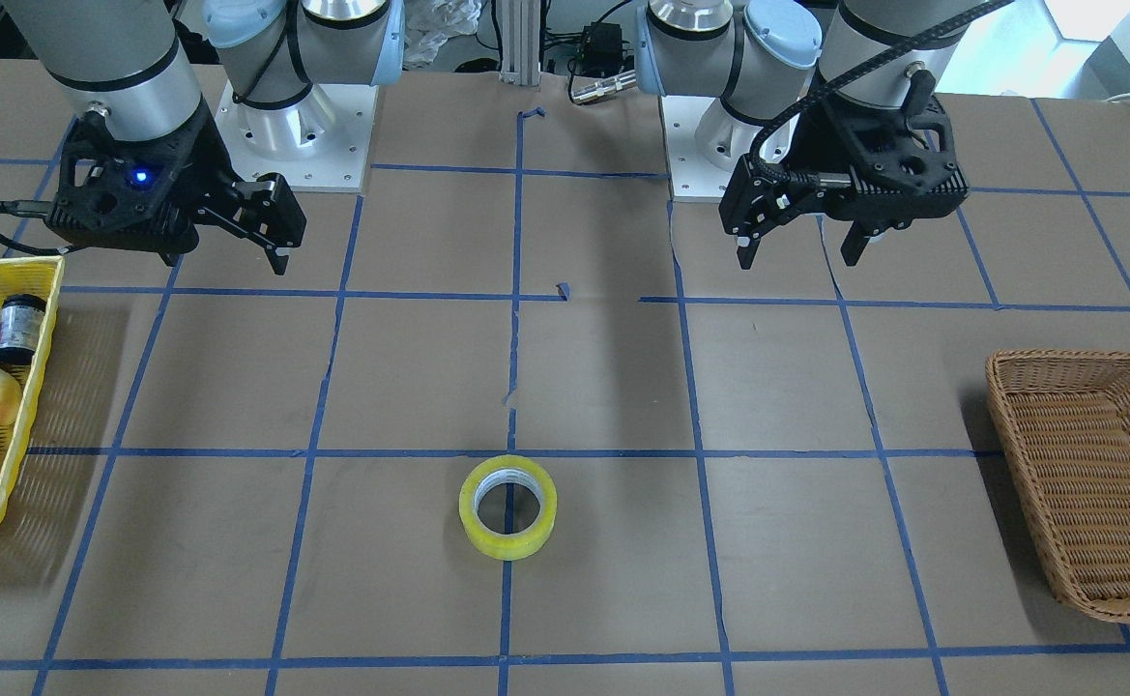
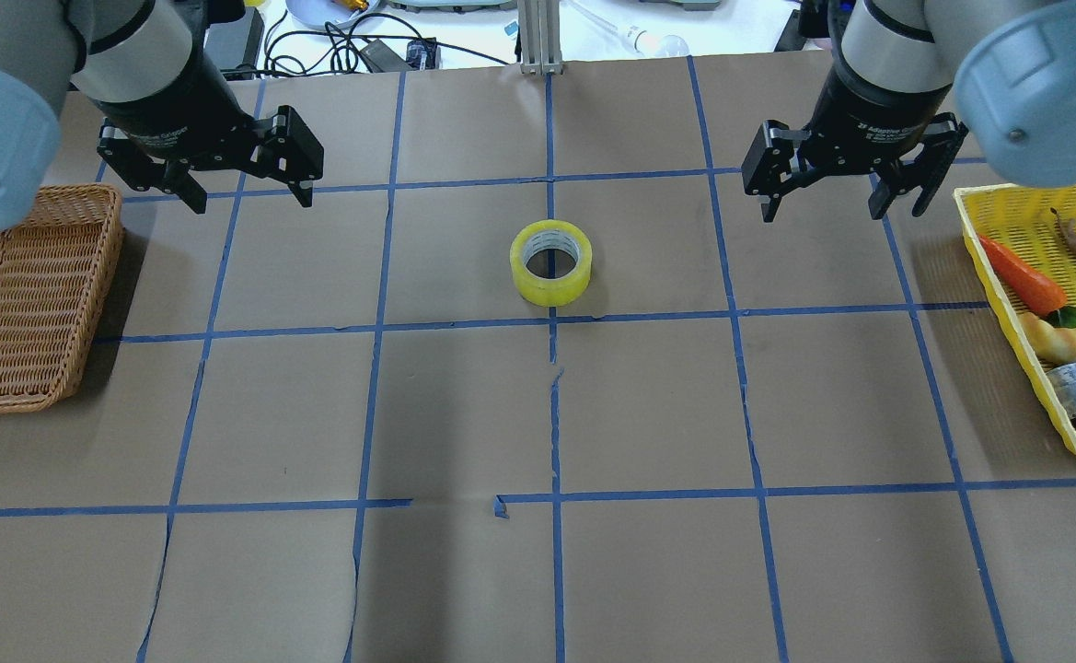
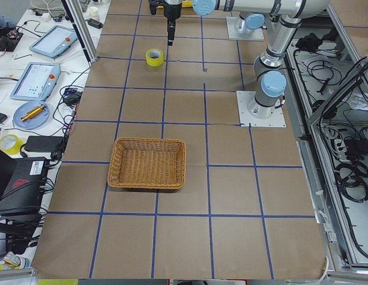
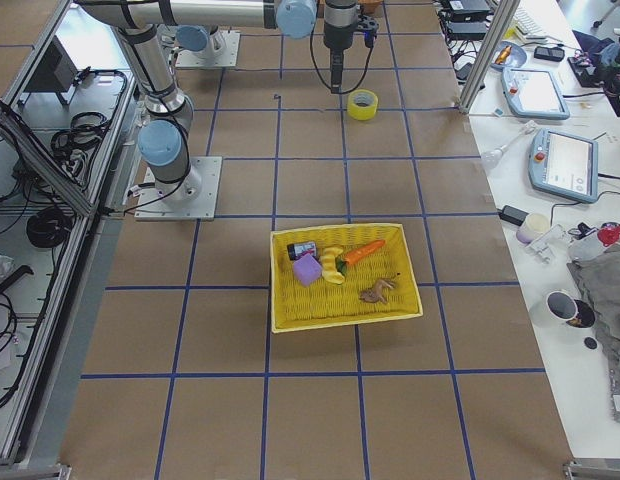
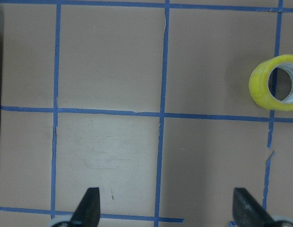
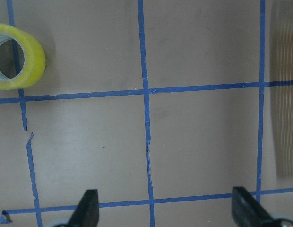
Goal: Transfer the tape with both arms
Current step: 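Raise the right gripper back toward its start pose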
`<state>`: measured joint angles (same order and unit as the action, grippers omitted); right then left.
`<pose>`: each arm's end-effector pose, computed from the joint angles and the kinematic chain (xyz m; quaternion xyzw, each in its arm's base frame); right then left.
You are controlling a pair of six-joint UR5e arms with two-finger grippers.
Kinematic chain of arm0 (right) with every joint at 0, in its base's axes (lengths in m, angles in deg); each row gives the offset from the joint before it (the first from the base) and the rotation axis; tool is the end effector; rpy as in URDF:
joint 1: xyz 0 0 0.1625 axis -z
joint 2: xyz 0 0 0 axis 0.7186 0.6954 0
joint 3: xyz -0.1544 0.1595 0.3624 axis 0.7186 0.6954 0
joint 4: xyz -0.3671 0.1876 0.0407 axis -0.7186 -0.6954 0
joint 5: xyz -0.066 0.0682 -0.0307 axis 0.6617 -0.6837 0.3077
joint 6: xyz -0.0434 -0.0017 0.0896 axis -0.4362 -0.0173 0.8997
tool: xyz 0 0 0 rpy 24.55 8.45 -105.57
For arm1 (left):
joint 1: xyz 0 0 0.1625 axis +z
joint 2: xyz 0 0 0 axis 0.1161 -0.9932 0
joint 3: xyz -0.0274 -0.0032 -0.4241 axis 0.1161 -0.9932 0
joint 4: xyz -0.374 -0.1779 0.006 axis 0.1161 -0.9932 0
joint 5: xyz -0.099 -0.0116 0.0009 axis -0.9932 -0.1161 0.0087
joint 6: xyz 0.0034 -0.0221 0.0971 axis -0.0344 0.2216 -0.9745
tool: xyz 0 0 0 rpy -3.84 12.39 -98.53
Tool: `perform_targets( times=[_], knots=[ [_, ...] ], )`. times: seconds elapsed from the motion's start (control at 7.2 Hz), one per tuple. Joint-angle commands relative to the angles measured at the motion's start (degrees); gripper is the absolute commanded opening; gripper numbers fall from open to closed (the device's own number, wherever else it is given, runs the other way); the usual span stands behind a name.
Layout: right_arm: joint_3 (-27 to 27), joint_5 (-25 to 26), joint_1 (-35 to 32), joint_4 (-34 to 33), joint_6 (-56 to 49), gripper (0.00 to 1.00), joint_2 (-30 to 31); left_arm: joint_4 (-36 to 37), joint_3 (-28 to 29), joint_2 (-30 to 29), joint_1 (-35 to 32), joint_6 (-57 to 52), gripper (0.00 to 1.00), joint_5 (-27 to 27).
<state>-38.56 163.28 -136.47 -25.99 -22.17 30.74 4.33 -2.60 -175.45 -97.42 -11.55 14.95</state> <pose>0.1341 -0.4965 0.4756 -0.0245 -0.9995 0.0028 0.0197 -0.1363 -0.4935 0.5057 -0.0220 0.9983 -0.0510 0.0157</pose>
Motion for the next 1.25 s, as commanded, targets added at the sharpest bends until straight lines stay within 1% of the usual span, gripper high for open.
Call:
perform_targets(
  times=[0.0,0.56,0.83,0.97,1.11],
  knots=[
    [-0.1,0.0,0.0,0.0,0.1,1.00,0.0,-0.3,0.2,0.0,0.0,-0.2,1.00,-0.2],
    [-0.1,0.1,0.0,-0.1,0.1,1.00,0.0,-0.3,0.4,0.0,0.7,-0.5,1.00,-0.3],
    [-0.1,0.3,0.2,0.0,0.0,1.00,0.0,0.0,0.6,-1.4,0.8,-0.6,1.00,-0.5],
    [-0.1,0.3,0.3,0.0,-2.1,1.00,0.2,-0.1,1.0,-1.8,0.8,-0.6,1.00,-0.9],
    [-0.1,0.3,0.3,-0.1,-2.9,1.00,0.2,-0.1,1.2,-1.8,0.8,-0.6,1.00,-2.9]
  ],
)
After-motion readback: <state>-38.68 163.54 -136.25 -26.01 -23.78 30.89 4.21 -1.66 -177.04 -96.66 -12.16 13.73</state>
